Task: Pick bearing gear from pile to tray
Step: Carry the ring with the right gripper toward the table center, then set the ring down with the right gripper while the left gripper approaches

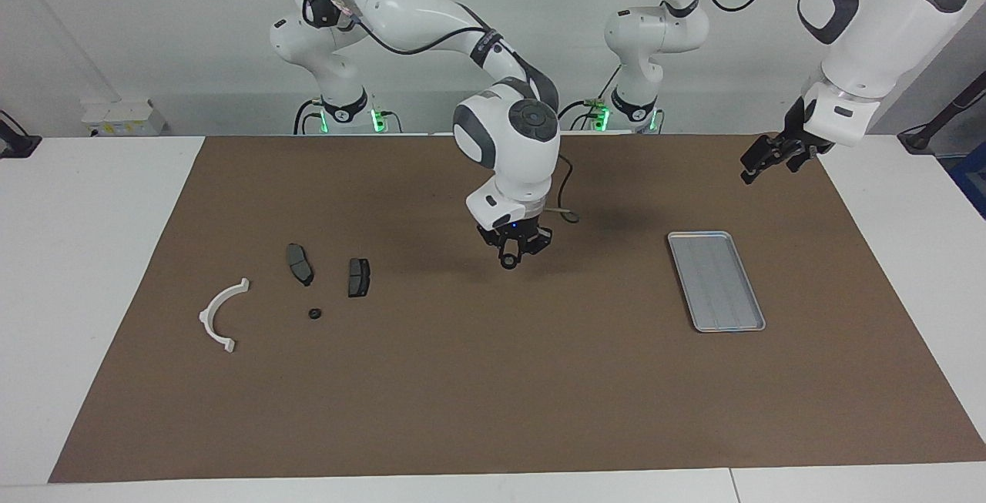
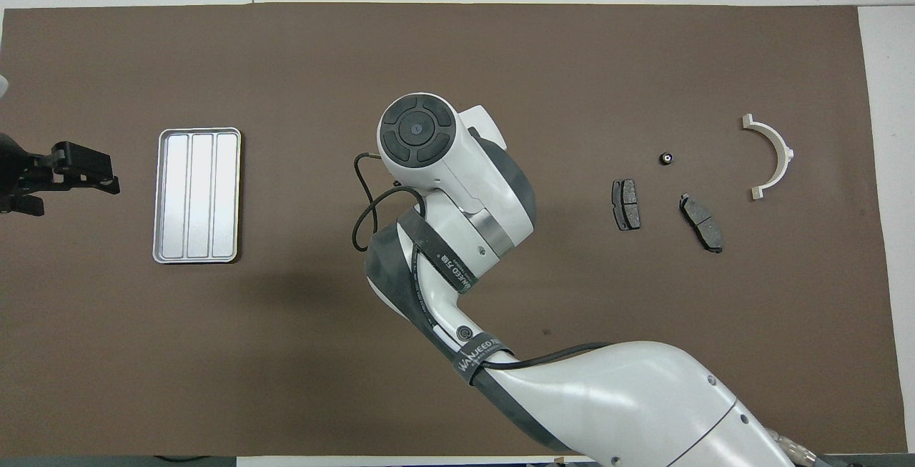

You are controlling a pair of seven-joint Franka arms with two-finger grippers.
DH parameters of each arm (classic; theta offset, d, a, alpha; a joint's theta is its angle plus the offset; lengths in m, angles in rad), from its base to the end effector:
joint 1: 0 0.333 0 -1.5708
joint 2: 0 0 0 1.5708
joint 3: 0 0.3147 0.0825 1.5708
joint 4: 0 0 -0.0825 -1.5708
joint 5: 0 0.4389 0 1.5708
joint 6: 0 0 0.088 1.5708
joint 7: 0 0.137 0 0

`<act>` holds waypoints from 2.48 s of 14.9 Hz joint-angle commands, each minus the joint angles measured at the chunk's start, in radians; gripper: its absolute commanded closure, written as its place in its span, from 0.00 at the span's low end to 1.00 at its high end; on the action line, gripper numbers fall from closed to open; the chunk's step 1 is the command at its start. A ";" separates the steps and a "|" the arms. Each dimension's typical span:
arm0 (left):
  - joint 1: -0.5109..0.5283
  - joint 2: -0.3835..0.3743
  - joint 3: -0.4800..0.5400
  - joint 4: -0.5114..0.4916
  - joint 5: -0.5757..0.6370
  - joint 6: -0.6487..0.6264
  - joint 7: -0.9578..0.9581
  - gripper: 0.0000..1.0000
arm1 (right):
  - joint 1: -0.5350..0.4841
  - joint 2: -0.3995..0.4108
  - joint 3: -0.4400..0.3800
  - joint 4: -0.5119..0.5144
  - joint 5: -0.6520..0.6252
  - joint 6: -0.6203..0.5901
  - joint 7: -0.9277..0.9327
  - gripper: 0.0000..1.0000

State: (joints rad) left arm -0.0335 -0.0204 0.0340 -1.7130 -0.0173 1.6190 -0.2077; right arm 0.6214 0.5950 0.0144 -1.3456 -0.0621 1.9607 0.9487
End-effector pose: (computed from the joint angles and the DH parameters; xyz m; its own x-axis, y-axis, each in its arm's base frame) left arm 0.5994 -0.0019 0.5348 0.9753 0.2074 -0.0757 0.2082 -0.9781 0.0023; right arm 0.6278 0.4538 0.3306 0.9564 -0.2876 0.0519 -0.2886 -0.9574 0.0131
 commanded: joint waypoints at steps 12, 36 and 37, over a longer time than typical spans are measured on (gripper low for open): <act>-0.011 -0.053 -0.005 -0.077 0.007 0.041 -0.061 0.00 | 0.012 0.022 0.004 -0.138 0.007 0.214 0.033 1.00; -0.290 0.169 -0.008 0.056 -0.039 0.180 -0.508 0.00 | -0.484 -0.233 -0.008 -0.053 0.102 -0.245 -0.917 0.00; -0.340 0.218 -0.006 0.096 -0.047 0.186 -0.562 0.00 | -0.535 -0.248 -0.008 -0.075 0.102 -0.252 -1.008 0.00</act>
State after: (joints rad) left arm -0.2918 0.0897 0.0112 -1.7191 -0.0446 1.7985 -0.6726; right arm 0.1754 0.3799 -0.0125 -1.3697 0.0321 1.7252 0.1766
